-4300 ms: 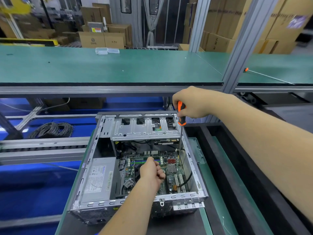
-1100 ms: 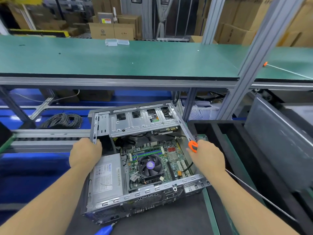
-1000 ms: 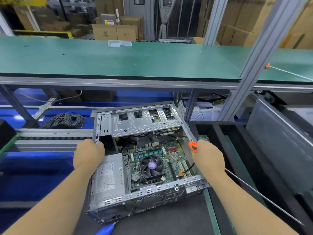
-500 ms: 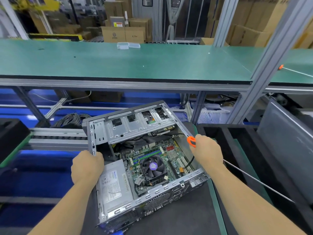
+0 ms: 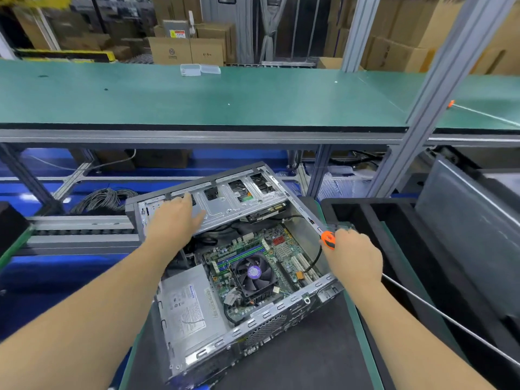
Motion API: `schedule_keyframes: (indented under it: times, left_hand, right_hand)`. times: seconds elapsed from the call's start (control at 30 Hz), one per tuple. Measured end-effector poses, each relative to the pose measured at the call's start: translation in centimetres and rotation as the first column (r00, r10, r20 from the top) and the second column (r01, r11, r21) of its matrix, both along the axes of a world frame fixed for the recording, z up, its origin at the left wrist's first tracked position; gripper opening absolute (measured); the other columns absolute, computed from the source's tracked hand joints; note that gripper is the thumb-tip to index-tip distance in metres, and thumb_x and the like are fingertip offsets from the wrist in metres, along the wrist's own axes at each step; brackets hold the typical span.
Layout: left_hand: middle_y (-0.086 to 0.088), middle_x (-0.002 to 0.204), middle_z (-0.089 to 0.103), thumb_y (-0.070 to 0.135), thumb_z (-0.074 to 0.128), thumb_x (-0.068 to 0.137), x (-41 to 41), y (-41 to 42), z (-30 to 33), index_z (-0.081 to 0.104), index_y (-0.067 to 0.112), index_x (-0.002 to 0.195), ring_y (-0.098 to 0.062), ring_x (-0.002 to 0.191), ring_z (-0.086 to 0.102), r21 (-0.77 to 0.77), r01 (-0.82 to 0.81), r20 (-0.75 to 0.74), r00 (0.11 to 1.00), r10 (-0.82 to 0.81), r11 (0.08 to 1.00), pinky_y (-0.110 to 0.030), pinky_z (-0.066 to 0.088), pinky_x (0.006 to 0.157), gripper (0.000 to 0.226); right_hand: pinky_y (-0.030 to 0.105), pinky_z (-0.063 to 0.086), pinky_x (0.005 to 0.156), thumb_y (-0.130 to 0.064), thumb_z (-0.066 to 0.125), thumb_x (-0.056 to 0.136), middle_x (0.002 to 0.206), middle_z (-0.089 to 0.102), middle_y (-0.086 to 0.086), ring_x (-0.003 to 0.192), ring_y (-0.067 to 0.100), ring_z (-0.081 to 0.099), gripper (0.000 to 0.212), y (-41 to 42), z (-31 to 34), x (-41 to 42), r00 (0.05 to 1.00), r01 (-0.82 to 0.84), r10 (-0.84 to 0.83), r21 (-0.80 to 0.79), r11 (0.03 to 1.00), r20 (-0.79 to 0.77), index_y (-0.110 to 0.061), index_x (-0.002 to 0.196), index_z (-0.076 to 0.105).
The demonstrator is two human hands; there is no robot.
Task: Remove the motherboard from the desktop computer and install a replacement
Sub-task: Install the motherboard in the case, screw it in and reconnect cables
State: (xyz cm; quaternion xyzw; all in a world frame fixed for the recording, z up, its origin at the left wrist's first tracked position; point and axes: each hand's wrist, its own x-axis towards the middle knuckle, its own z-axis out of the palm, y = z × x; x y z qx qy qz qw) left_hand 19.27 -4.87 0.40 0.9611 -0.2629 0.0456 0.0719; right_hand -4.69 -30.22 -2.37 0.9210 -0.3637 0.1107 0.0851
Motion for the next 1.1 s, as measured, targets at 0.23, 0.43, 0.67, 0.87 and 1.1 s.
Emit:
schedule_keyframes:
  times: [0.23,0.43,0.67,0.87,1.1]
  left_hand:
    - [-0.005,0.101,0.052,0.022,0.03,0.104,-1.1,0.5,-2.7,0.051,0.013,0.125,-0.027,0.085,0.054,0.276,0.069,0.111,0.989,-0.102,0.959,-0.036,0.044,0.063,0.031]
    - [0.002,0.099,0.063,0.049,0.048,0.102,-2.1,0.5,-3.0,0.048,0.018,0.107,-0.02,0.092,0.062,0.347,0.042,0.169,0.98,-0.107,0.937,-0.029,0.043,0.066,0.031]
    - [0.0,0.1,0.063,0.01,0.052,0.097,-3.0,0.8,-3.1,0.048,0.013,0.115,-0.022,0.09,0.063,0.393,-0.038,0.181,0.983,-0.037,0.919,-0.03,0.035,0.064,0.019]
    - [0.001,0.079,0.052,-0.004,0.054,0.087,-6.0,0.8,-1.9,0.054,0.015,0.096,-0.019,0.081,0.065,0.532,-0.065,0.118,0.993,0.002,0.844,-0.029,0.036,0.06,0.021]
    - [0.003,0.066,0.05,0.063,0.045,0.096,-3.9,1.5,-1.3,0.053,0.014,0.072,-0.016,0.061,0.056,0.364,0.083,0.064,0.992,-0.113,0.928,-0.029,0.047,0.057,0.055]
  right_hand:
    - [0.029,0.031,0.05,-0.056,0.052,0.091,0.061,0.042,-0.007,0.056,0.023,0.045,0.048,-1.1,-0.5,0.1,0.994,0.002,-0.017,0.138,0.99,0.109,-0.02,0.061,0.041]
    - [0.027,0.033,0.049,-0.055,0.054,0.09,0.058,0.047,-0.006,0.049,0.015,0.043,0.049,-1.7,-0.4,0.1,0.988,-0.035,0.005,0.196,0.98,0.152,-0.018,0.059,0.044]
    - [0.028,0.04,0.052,-0.054,0.056,0.088,0.057,0.049,-0.005,0.051,0.018,0.048,0.048,-2.7,-0.5,0.8,0.983,-0.068,0.024,0.236,0.97,0.184,-0.018,0.059,0.043]
    - [0.028,0.034,0.05,-0.057,0.056,0.089,0.058,0.049,-0.006,0.051,0.013,0.045,0.046,-4.4,-0.2,2.1,0.984,-0.115,0.087,0.184,0.976,0.154,-0.021,0.062,0.045]
    - [0.032,0.036,0.055,-0.058,0.064,0.085,0.077,0.046,0.006,0.071,0.028,0.046,0.052,-4.0,0.4,2.1,0.929,-0.2,0.171,0.056,0.978,0.327,-0.01,0.071,0.052]
